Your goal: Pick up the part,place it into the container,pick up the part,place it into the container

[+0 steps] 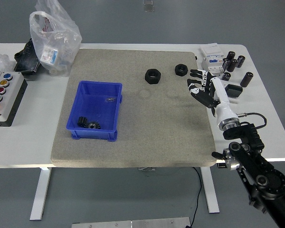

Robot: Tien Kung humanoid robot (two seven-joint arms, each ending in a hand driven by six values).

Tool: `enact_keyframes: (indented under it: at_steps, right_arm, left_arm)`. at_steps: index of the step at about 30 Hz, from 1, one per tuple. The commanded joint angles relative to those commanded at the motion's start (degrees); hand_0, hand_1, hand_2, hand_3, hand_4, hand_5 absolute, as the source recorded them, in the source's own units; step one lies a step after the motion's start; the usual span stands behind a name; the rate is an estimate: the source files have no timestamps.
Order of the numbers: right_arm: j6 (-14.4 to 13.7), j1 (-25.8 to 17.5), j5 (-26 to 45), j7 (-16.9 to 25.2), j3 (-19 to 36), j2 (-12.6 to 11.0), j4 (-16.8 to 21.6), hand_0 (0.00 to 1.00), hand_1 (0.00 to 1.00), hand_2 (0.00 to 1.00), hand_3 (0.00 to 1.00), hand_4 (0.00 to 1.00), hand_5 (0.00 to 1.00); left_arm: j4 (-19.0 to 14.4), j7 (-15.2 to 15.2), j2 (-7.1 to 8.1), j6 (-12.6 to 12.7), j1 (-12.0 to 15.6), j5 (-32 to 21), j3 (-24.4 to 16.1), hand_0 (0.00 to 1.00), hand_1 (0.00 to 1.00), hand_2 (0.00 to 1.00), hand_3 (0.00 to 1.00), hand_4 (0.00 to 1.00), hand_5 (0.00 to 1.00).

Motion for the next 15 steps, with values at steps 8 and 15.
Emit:
enact_keyframes:
  at_steps: [8,15]
  right_arm:
    - [-0.41,-3.01,4.44,1.44,4.05,-0.11,1.80,0.533,0.678,0.709,0.679,0.614,0.241]
    - [0.47,-7.06,6.95,2.61,7.89,-1.06,4.54,0.536,0.677,0.706,0.674,0.621,0.247]
  left_arm:
    - [0.00,-0.24,0.39,-0.18,-0.39,-0.38,1.06,0.666,0.663,0.663,0.804,0.651,0.192]
    - [0.00,-0.34,0.50,-0.16,-0.39,-1.26,1.65,0.666,0.664,0.663,0.802,0.657,0.208]
